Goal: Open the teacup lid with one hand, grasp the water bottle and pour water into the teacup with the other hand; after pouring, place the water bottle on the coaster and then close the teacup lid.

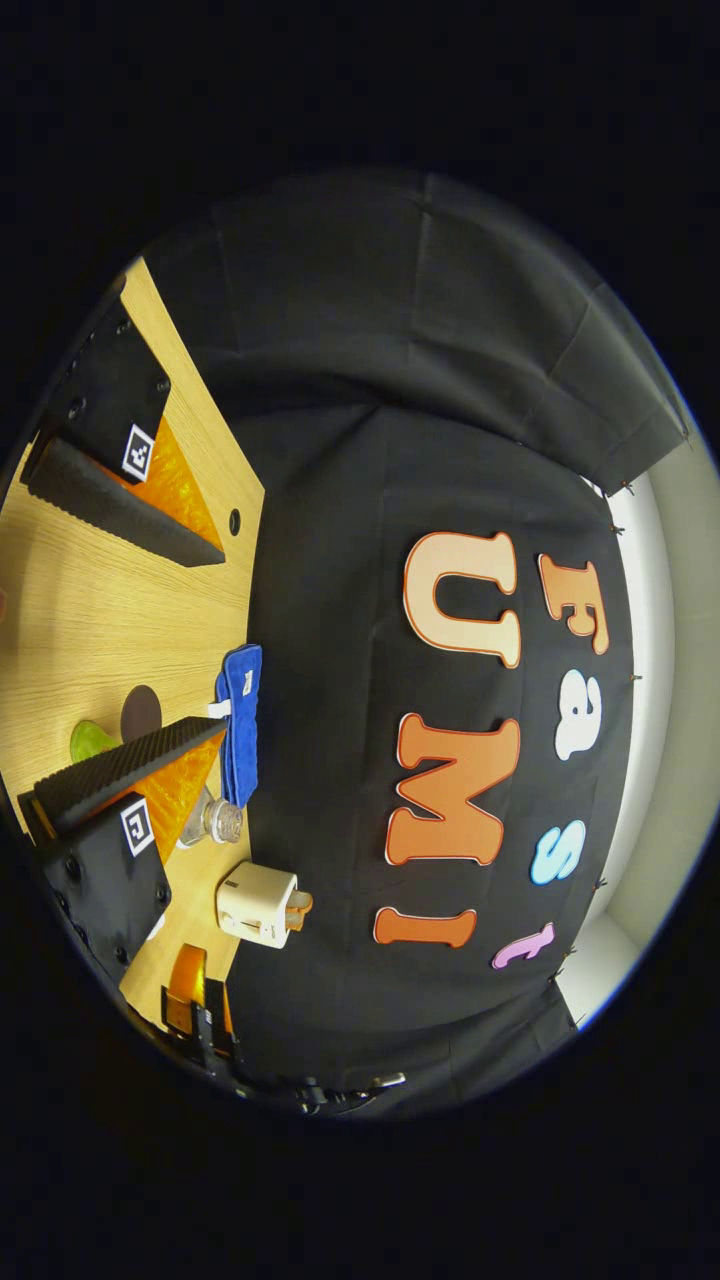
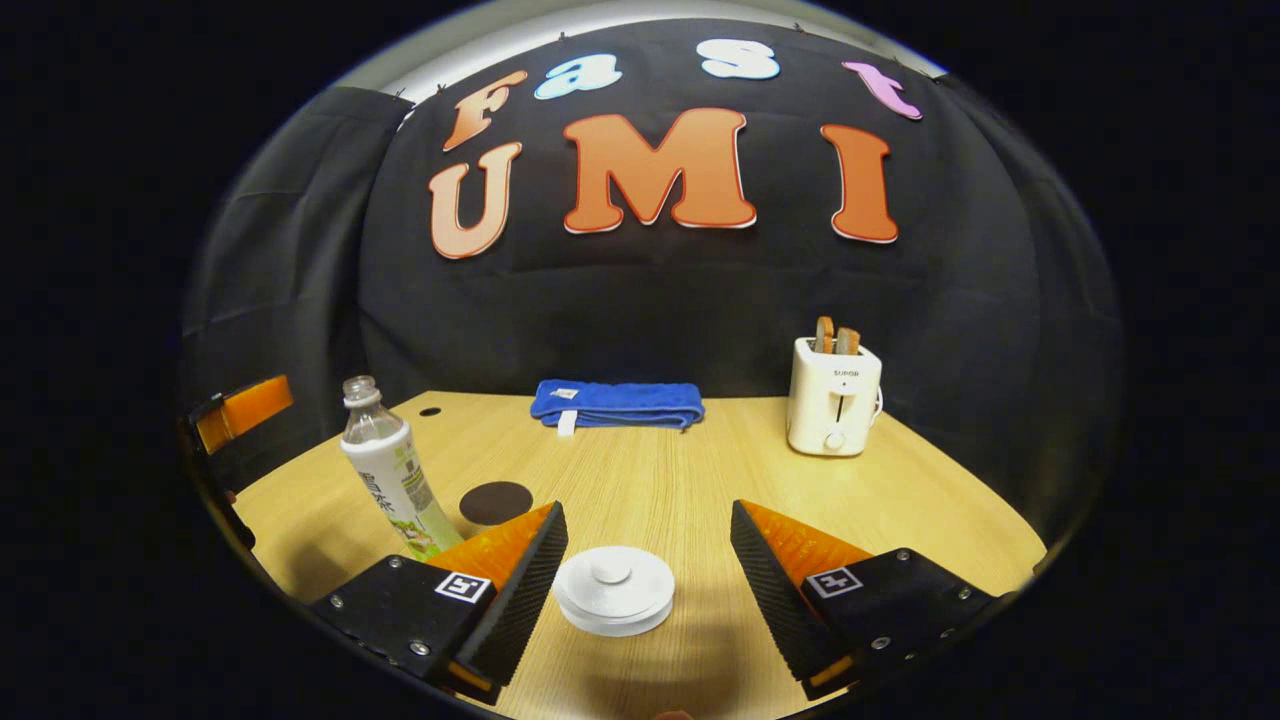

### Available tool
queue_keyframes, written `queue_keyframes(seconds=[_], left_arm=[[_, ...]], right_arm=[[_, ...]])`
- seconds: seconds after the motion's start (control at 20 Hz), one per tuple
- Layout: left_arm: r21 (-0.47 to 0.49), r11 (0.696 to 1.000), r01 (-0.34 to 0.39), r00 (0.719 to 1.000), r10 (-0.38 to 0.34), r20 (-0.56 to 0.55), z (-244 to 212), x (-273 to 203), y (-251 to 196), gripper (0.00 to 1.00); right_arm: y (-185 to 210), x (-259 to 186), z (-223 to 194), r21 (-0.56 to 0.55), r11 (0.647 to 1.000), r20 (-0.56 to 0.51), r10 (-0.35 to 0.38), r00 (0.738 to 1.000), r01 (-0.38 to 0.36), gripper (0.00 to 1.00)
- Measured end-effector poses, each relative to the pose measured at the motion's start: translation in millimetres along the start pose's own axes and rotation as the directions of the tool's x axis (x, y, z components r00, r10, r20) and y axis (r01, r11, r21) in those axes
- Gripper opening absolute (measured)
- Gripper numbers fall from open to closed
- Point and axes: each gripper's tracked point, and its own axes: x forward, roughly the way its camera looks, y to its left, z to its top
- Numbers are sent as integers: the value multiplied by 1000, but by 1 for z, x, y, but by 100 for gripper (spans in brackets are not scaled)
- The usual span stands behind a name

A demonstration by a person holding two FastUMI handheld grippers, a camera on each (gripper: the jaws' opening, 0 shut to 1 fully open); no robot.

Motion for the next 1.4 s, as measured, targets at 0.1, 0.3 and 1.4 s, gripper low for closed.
queue_keyframes(seconds=[0.1, 0.3, 1.4], left_arm=[[0, 1000, -5, 1000, 5, -4, -3, 1, 3, 99], [-4, 1000, -14, 1000, 14, -11, -6, 0, 11, 99], [-7, 1000, -29, 999, 29, -22, -10, 3, 22, 99]], right_arm=[[6, 9, -14, -6, 1000, -44, 7, 999, -8, 99], [13, 22, -36, -15, 1000, -110, 8, 994, -9, 99], [24, 34, -44, -27, 999, -134, 24, 991, -28, 55]])
